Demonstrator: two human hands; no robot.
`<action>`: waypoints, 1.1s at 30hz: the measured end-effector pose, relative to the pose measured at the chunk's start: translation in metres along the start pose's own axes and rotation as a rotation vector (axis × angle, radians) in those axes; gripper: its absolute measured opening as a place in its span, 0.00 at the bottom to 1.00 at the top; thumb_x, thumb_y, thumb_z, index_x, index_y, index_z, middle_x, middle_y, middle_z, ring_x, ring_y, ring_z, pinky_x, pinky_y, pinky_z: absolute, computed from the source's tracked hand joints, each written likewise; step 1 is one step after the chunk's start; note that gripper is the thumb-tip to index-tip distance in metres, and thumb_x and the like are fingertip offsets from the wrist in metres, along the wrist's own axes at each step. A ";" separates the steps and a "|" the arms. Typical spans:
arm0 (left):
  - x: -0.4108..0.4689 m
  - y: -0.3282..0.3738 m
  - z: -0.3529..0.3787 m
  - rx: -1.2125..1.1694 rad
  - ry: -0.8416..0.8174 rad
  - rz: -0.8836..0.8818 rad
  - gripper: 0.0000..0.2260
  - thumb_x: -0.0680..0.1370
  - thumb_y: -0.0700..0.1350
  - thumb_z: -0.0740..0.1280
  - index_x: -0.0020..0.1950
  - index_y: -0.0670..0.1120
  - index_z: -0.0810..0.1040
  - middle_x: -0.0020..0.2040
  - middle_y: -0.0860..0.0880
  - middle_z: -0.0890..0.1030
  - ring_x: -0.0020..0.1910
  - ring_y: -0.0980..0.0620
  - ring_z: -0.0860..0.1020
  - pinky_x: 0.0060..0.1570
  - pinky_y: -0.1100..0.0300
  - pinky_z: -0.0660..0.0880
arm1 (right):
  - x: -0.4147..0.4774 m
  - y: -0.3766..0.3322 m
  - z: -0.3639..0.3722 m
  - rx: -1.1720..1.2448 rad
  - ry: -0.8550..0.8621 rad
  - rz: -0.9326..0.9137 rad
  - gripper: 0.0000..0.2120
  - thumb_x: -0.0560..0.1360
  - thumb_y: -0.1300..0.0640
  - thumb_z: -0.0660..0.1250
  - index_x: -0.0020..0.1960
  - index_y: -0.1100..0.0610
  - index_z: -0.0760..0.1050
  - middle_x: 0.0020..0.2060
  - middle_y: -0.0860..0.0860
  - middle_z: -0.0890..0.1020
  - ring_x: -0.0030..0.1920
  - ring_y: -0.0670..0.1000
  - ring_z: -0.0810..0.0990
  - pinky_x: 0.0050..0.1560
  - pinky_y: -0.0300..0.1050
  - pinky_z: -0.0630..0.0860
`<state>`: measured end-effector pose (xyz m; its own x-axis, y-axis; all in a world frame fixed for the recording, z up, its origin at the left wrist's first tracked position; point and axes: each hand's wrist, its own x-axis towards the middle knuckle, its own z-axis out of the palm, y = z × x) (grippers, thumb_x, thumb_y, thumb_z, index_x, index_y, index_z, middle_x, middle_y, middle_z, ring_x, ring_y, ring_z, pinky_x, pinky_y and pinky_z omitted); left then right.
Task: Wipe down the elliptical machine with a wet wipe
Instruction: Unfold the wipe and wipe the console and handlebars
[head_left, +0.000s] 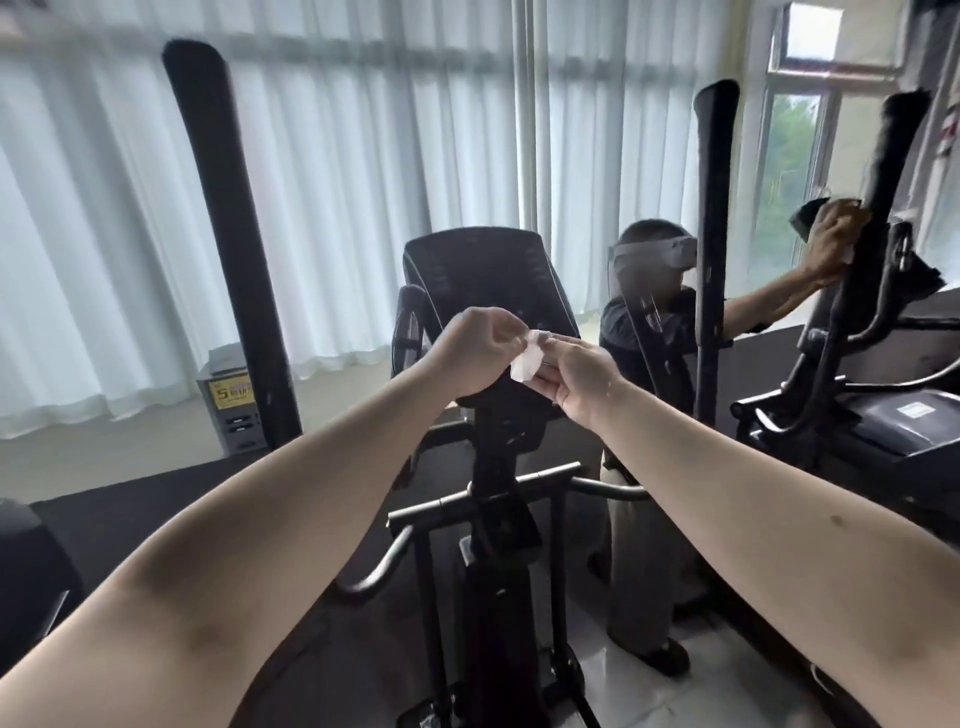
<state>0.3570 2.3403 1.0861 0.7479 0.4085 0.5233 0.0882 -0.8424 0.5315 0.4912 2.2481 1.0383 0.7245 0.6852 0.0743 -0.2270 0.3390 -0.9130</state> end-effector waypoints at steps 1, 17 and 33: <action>0.010 0.002 -0.010 0.061 0.062 0.033 0.08 0.79 0.45 0.68 0.55 0.51 0.85 0.49 0.58 0.85 0.51 0.61 0.82 0.51 0.72 0.73 | 0.010 -0.006 0.003 -0.021 0.025 -0.018 0.11 0.80 0.60 0.70 0.61 0.62 0.80 0.53 0.60 0.86 0.52 0.58 0.87 0.52 0.56 0.84; 0.134 -0.042 -0.072 0.394 0.270 -0.378 0.14 0.81 0.47 0.58 0.63 0.45 0.76 0.62 0.46 0.75 0.65 0.43 0.69 0.67 0.49 0.66 | 0.132 -0.064 0.056 -0.659 -0.007 -0.537 0.06 0.68 0.67 0.52 0.35 0.59 0.63 0.26 0.46 0.70 0.31 0.49 0.65 0.35 0.42 0.64; 0.167 -0.098 -0.089 0.397 0.152 -0.545 0.23 0.77 0.37 0.55 0.68 0.50 0.77 0.68 0.46 0.72 0.71 0.43 0.62 0.68 0.51 0.62 | 0.215 -0.034 0.142 -1.173 -0.229 -0.894 0.20 0.83 0.65 0.59 0.73 0.58 0.72 0.69 0.49 0.78 0.70 0.50 0.76 0.72 0.51 0.72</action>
<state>0.4148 2.5224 1.1809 0.4307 0.8303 0.3537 0.6811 -0.5562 0.4762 0.5624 2.4748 1.1425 0.1979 0.6573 0.7272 0.9451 0.0689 -0.3195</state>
